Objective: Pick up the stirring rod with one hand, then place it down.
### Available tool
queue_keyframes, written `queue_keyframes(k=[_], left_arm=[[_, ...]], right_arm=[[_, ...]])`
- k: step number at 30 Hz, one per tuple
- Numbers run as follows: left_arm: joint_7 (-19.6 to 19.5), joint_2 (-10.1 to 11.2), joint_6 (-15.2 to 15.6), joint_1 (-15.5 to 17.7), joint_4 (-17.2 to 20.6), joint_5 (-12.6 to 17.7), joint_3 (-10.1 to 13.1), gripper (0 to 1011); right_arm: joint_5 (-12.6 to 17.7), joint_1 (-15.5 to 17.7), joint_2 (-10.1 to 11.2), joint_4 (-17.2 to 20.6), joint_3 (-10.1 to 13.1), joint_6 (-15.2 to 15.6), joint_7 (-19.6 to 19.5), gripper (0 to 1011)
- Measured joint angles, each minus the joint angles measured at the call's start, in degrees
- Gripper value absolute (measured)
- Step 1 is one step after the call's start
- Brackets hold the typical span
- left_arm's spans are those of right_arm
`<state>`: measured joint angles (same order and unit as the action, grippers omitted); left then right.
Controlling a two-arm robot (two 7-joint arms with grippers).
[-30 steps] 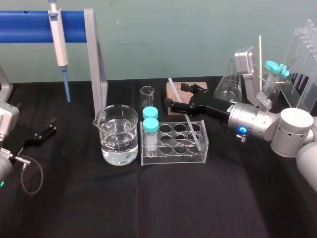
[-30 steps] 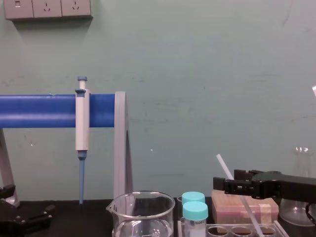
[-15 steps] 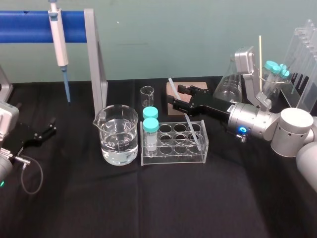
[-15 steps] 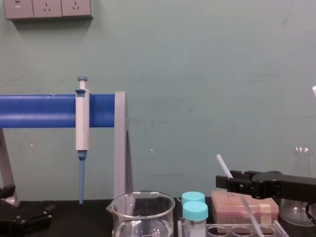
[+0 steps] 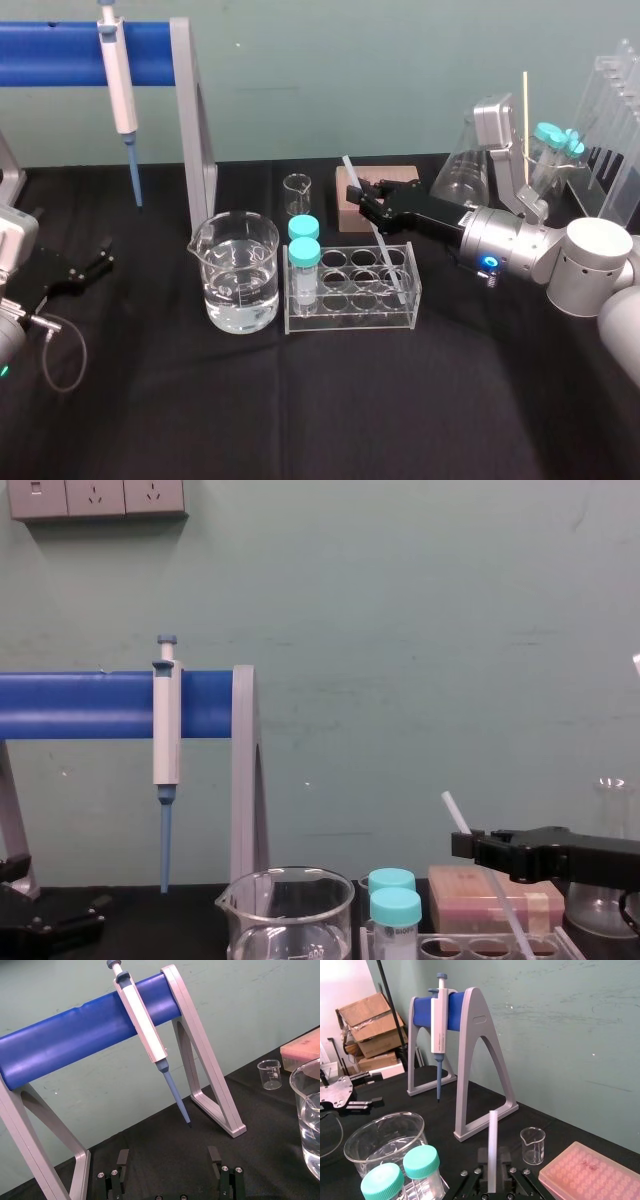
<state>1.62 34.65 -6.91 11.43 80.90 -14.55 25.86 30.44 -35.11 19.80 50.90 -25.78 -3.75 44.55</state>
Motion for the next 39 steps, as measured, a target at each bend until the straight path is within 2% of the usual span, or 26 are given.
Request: queue_keyframes(k=[1, 3, 5, 26, 39], left_arm=[[0.0, 0.0, 0.0, 0.0, 0.0, 0.0, 0.0, 1000], [0.0, 0.0, 0.0, 0.0, 0.0, 0.0, 0.0, 1000], [0.0, 0.0, 0.0, 0.0, 0.0, 0.0, 0.0, 1000], [0.0, 0.0, 0.0, 0.0, 0.0, 0.0, 0.0, 1000], [0.0, 0.0, 0.0, 0.0, 0.0, 0.0, 0.0, 1000]], right_arm=[[0.0, 0.0, 0.0, 0.0, 0.0, 0.0, 0.0, 142], [0.0, 0.0, 0.0, 0.0, 0.0, 0.0, 0.0, 91], [0.0, 0.0, 0.0, 0.0, 0.0, 0.0, 0.0, 72], [0.0, 0.1, 0.0, 0.1, 0.0, 0.0, -0.1, 72], [-1.3, 3.6, 1.1, 7.6, 1.1, -2.3, -5.3, 72]])
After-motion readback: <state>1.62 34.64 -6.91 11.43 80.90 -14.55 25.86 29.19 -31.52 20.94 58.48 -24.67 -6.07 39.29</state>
